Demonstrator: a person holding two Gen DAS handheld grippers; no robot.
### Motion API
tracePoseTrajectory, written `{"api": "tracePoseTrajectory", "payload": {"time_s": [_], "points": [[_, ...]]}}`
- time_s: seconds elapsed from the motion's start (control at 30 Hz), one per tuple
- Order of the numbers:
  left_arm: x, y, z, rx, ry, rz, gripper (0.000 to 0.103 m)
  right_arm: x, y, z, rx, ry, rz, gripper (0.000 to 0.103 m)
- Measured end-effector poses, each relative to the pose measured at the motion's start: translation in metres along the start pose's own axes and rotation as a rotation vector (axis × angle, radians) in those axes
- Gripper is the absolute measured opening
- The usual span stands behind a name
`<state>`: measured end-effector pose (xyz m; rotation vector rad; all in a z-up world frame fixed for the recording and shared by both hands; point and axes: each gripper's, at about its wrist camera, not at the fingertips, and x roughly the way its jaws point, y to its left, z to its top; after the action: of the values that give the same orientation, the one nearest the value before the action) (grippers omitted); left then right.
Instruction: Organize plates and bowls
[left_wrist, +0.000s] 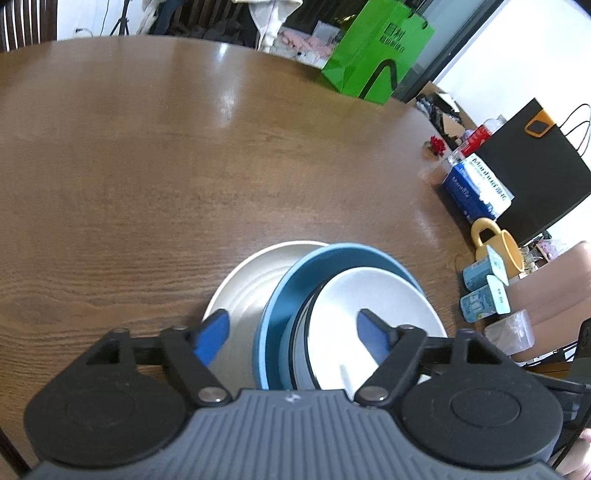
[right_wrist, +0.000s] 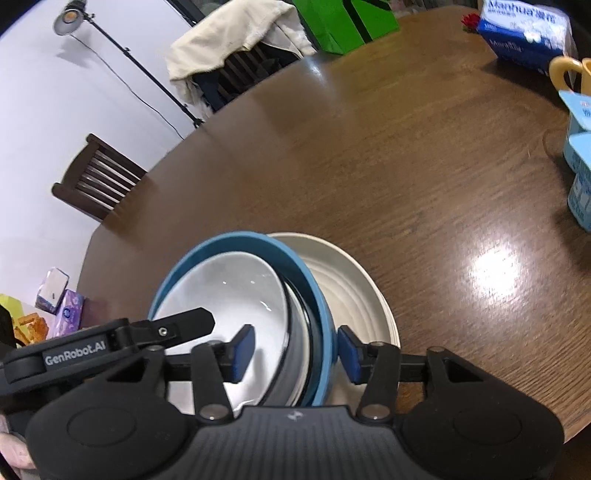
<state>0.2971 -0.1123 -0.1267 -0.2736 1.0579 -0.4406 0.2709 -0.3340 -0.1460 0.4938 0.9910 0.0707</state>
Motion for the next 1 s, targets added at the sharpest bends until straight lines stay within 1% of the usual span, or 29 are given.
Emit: {"api": "tracePoseTrajectory", "payload": {"time_s": [0.07,0.1,0.17,0.2,0.23,0.27,0.3,0.33,0.43,0.5,0.57,0.67,0.77,0.87,0.97,1.0], "points": [[-0.008,0.001,0.000,0.003,-0.017,0.000,0.088,-0.008,0.004,0.001,-0.023,-0.022,-0.007,0.067],[-0.013,0.001,0.000,0.006,-0.029,-0.001,0.090,-0.015,0.004,0.001,-0.033,-0.038,-0.012,0.069],[-0.026,0.004,-0.003,0.025,-0.068,0.004,0.101,-0.026,0.010,0.000,-0.055,-0.073,-0.016,0.082],[-0.033,0.005,-0.004,0.035,-0.090,0.011,0.103,-0.032,0.013,-0.001,-0.067,-0.097,-0.022,0.084],[-0.039,0.006,-0.006,0.043,-0.113,0.017,0.103,-0.037,0.017,-0.004,-0.080,-0.120,-0.033,0.090],[-0.047,0.007,-0.009,0.056,-0.143,0.023,0.103,-0.042,0.019,-0.007,-0.093,-0.141,-0.048,0.093],[-0.054,0.007,-0.011,0.067,-0.166,0.029,0.103,-0.045,0.022,-0.010,-0.102,-0.157,-0.061,0.099],[-0.062,0.007,-0.014,0.082,-0.195,0.037,0.103,-0.049,0.025,-0.014,-0.111,-0.172,-0.079,0.103],[-0.081,0.007,-0.025,0.113,-0.253,0.062,0.103,-0.062,0.036,-0.031,-0.137,-0.222,-0.146,0.103],[-0.091,0.006,-0.033,0.132,-0.272,0.062,0.103,-0.071,0.042,-0.044,-0.134,-0.256,-0.187,0.103],[-0.100,0.003,-0.044,0.171,-0.283,0.066,0.103,-0.082,0.047,-0.060,-0.115,-0.288,-0.212,0.103],[-0.112,-0.002,-0.061,0.205,-0.314,0.091,0.103,-0.098,0.053,-0.086,-0.109,-0.334,-0.245,0.103],[-0.128,-0.007,-0.076,0.229,-0.355,0.103,0.103,-0.111,0.062,-0.104,-0.139,-0.355,-0.263,0.103],[-0.146,-0.012,-0.096,0.244,-0.401,0.135,0.103,-0.126,0.068,-0.116,-0.195,-0.386,-0.265,0.103],[-0.162,-0.015,-0.118,0.244,-0.405,0.157,0.103,-0.145,0.071,-0.129,-0.263,-0.417,-0.254,0.103],[-0.169,-0.016,-0.128,0.231,-0.410,0.163,0.103,-0.150,0.070,-0.134,-0.280,-0.421,-0.245,0.103]]}}
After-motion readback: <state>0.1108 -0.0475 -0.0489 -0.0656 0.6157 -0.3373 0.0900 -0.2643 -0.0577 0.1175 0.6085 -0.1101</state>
